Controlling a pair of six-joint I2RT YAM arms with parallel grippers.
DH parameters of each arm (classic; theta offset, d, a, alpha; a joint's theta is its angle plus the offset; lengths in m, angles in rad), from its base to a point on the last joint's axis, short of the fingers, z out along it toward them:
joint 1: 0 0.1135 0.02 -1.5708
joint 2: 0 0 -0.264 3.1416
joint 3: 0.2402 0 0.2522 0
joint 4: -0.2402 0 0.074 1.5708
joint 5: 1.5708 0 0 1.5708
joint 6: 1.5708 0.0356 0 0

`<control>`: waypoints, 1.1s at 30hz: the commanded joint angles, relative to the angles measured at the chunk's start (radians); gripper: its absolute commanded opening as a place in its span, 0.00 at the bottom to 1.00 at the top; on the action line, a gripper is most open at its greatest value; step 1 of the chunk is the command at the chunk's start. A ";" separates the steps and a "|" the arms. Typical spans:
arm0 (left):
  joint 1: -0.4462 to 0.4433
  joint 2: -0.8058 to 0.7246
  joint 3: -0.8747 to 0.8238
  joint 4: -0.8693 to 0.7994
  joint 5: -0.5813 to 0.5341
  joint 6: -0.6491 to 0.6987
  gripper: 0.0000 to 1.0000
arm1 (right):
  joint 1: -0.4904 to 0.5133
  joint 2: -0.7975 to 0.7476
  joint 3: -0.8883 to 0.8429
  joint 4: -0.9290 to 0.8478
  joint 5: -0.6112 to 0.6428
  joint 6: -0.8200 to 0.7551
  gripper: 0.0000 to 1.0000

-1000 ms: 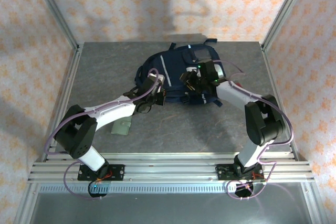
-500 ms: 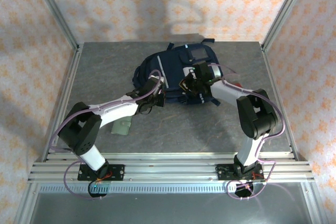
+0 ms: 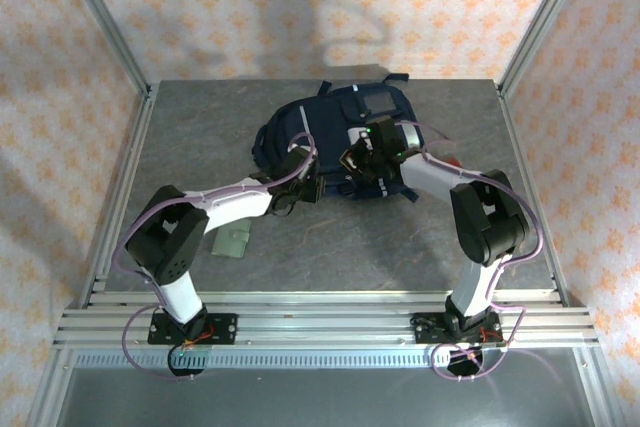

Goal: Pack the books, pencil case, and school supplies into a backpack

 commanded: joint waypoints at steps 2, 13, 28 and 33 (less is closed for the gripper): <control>0.007 0.006 0.045 0.021 -0.016 -0.020 0.55 | 0.013 -0.047 -0.003 0.067 -0.010 0.003 0.00; 0.048 0.074 0.080 -0.004 -0.032 0.003 0.04 | 0.015 -0.057 -0.004 0.078 -0.020 -0.001 0.00; 0.211 -0.121 -0.067 -0.064 -0.072 0.024 0.00 | -0.025 -0.092 -0.078 0.063 0.012 -0.062 0.00; 0.211 -0.120 -0.036 -0.098 -0.022 0.042 0.00 | -0.030 -0.090 -0.064 0.048 0.017 -0.083 0.00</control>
